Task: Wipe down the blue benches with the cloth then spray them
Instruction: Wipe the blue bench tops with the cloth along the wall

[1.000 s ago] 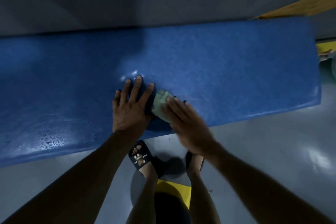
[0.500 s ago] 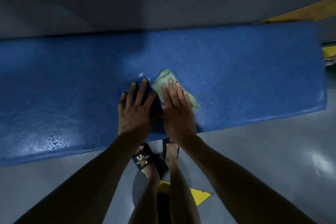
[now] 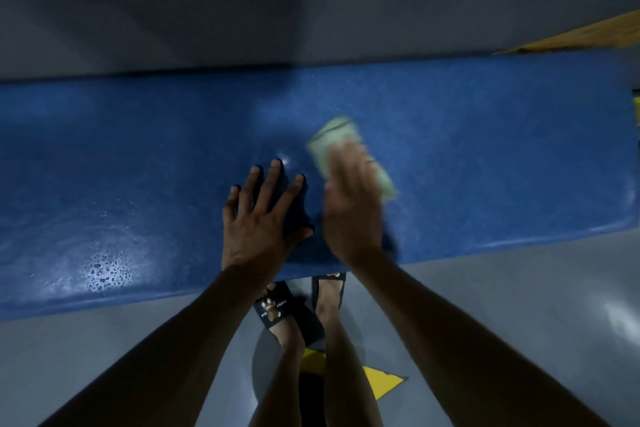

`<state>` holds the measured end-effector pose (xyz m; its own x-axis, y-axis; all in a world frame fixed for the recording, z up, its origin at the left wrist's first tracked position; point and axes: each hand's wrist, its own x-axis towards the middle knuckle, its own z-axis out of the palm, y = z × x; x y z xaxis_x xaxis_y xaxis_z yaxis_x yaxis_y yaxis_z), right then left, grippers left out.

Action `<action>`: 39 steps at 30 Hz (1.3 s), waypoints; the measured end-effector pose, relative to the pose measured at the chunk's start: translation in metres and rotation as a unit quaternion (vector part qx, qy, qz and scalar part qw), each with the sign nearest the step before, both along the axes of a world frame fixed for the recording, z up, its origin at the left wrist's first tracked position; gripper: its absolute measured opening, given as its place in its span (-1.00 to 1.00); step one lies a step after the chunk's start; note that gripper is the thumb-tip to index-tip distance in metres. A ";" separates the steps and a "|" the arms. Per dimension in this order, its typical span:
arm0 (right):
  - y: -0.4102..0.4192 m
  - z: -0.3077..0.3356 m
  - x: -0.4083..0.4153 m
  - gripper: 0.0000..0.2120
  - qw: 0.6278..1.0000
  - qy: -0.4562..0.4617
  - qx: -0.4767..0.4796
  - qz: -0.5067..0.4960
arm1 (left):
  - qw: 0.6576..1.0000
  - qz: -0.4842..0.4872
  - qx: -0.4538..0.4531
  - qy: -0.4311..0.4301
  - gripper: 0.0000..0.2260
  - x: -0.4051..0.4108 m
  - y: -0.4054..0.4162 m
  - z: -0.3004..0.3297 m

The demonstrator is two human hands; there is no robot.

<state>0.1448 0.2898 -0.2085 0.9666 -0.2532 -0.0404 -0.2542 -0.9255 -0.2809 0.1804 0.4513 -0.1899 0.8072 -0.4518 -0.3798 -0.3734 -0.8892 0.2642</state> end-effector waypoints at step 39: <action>-0.156 0.002 0.105 -0.45 0.981 0.034 -0.066 0.177 | 0.999 0.016 0.024 -0.024 -0.24 -0.004 -0.008 -0.004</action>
